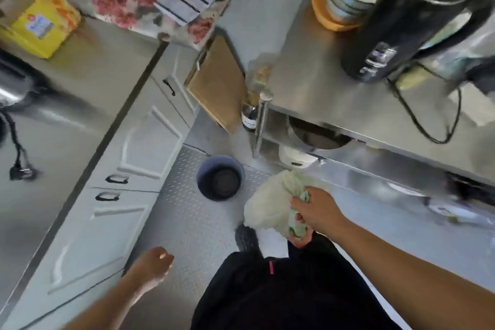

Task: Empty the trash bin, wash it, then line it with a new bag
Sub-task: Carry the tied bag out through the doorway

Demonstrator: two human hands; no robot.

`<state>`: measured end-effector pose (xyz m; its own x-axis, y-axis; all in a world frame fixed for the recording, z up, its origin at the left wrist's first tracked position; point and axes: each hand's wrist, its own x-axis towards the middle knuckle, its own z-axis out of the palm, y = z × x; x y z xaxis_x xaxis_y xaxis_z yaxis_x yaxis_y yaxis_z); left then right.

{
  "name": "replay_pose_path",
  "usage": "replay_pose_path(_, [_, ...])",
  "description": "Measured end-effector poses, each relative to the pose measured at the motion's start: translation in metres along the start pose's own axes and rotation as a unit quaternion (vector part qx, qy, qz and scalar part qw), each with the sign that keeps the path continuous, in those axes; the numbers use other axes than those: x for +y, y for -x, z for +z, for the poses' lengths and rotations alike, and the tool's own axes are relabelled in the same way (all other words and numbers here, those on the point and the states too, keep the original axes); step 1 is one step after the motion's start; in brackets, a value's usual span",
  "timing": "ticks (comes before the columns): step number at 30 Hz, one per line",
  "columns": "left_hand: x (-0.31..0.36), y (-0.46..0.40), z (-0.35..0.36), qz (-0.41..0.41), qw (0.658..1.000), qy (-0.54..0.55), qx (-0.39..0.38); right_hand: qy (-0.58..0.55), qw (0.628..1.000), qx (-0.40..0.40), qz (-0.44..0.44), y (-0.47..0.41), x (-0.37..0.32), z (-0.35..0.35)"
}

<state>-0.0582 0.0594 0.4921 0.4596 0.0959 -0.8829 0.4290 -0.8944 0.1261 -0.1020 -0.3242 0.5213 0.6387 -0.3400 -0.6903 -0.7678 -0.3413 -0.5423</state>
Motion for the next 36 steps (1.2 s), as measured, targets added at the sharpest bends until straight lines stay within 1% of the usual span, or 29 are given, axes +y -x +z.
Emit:
replay_pose_path(3, [0.025,-0.005,-0.007,0.03,0.996,-0.086,0.02,-0.06,0.996,0.053,0.05,0.03,0.04,-0.017])
replay_pose_path(5, [0.056,-0.003,-0.004,0.059,0.989,-0.133,0.01,-0.122,0.984,0.092,0.087,0.051,0.069,-0.029])
replay_pose_path(7, [0.094,0.002,0.01,0.103,0.975,-0.196,-0.01,-0.178,0.968,0.132,0.117,0.076,0.103,-0.041])
replay_pose_path(10, [0.156,0.018,0.048,0.165,0.949,-0.268,-0.019,-0.241,0.94,0.179,0.159,0.115,0.158,-0.055])
replay_pose_path(11, [0.175,0.025,0.063,0.188,0.935,-0.3,-0.023,-0.26,0.93,0.194,0.172,0.129,0.178,-0.059])
replay_pose_path(13, [0.209,0.04,0.097,0.205,0.931,-0.3,-0.03,-0.29,0.909,0.222,0.199,0.157,0.217,-0.067])
replay_pose_path(16, [0.252,0.062,0.151,0.264,0.905,-0.333,-0.018,-0.342,0.87,0.264,0.239,0.2,0.281,-0.07])
replay_pose_path(18, [0.275,0.085,0.192,0.287,0.897,-0.333,-0.048,-0.367,0.843,0.286,0.271,0.228,0.326,-0.07])
replay_pose_path(24, [0.306,0.162,0.326,0.322,0.845,-0.411,-0.114,-0.426,0.774,0.314,0.348,0.313,0.46,-0.062])
replay_pose_path(28, [0.317,0.21,0.405,0.349,0.793,-0.475,-0.152,-0.441,0.744,0.306,0.398,0.362,0.536,-0.05])
replay_pose_path(30, [0.327,0.232,0.436,0.364,0.764,-0.505,-0.171,-0.448,0.723,0.304,0.429,0.382,0.565,-0.044])
replay_pose_path(31, [0.332,0.24,0.448,0.364,0.755,-0.515,-0.178,-0.452,0.713,0.304,0.442,0.391,0.577,-0.042])
replay_pose_path(33, [0.344,0.252,0.467,0.353,0.755,-0.519,-0.189,-0.452,0.698,0.3,0.467,0.404,0.594,-0.041])
replay_pose_path(36, [0.37,0.255,0.486,0.345,0.749,-0.534,-0.187,-0.441,0.687,0.291,0.498,0.412,0.609,-0.049])
